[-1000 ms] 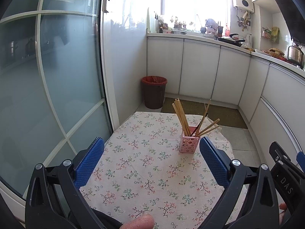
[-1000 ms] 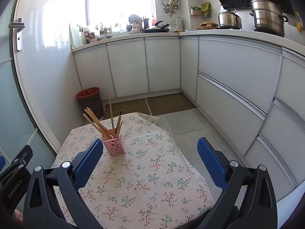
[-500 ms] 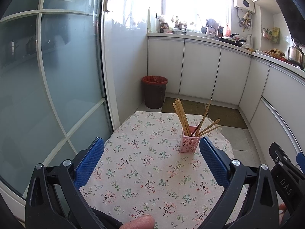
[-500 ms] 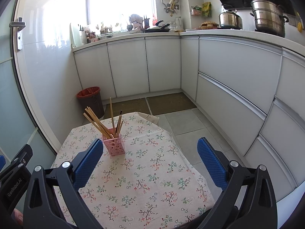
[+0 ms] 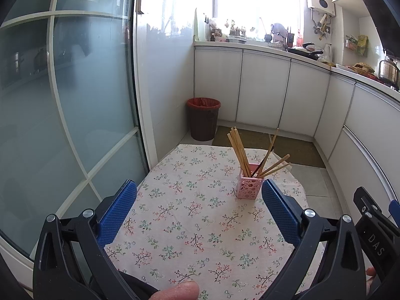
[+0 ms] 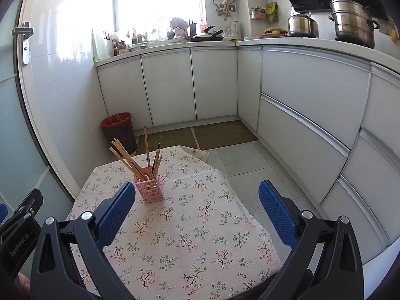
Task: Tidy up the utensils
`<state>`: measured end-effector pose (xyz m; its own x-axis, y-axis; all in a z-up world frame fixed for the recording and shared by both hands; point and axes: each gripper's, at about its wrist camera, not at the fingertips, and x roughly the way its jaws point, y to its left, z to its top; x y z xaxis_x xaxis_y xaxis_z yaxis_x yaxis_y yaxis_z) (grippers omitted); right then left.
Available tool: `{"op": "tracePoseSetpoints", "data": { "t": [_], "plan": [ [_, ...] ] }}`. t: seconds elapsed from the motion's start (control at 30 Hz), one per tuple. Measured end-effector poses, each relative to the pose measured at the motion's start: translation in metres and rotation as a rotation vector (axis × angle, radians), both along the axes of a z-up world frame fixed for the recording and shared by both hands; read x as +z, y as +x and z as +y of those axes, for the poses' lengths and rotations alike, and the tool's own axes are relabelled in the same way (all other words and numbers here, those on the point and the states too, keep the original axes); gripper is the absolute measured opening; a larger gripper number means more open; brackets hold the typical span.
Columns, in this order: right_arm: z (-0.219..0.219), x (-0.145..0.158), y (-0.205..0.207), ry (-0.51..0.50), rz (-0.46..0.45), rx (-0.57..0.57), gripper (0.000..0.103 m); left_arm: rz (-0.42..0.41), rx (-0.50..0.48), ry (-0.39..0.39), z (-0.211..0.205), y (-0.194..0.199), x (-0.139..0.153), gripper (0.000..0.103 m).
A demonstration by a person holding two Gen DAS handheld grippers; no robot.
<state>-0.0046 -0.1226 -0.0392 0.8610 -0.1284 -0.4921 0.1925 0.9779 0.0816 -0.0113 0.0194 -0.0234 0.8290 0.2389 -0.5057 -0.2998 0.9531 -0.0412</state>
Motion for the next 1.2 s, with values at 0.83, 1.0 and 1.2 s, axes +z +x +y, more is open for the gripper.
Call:
{"op": "tracePoseSetpoints", "data": {
  "t": [0.83, 1.0, 1.2],
  "plan": [
    [0.0010, -0.0038, -0.0001, 0.000, 0.000, 0.000, 0.096, -0.018, -0.007, -0.018, 0.0022, 0.0011, 0.0020, 0.096],
    [0.0008, -0.0035, -0.0003, 0.001, 0.001, 0.000, 0.096, -0.008, -0.015, -0.016, 0.0006, 0.0016, 0.0012, 0.096],
    [0.0012, -0.0037, -0.0006, 0.000, 0.003, 0.003, 0.096, -0.013, -0.013, -0.009, 0.0002, 0.0002, 0.0019, 0.096]
  ]
}}
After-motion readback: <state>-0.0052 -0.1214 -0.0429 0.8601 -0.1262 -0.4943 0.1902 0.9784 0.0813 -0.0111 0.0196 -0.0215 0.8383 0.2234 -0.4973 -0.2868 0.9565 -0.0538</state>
